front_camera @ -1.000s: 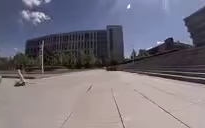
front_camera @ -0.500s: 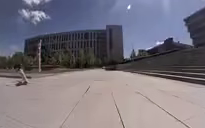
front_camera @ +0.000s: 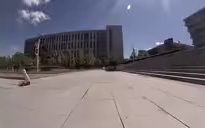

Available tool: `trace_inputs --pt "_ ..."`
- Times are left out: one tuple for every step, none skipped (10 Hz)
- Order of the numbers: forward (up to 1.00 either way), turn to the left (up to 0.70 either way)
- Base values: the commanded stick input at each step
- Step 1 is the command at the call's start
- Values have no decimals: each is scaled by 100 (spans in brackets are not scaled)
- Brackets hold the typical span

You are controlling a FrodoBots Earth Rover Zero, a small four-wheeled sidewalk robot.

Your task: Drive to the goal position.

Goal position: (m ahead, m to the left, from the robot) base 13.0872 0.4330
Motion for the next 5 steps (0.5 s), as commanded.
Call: trace_inputs --pt "70 0" --pt "70 0" --pt "70 0" --pt "70 0" --pt "70 0"
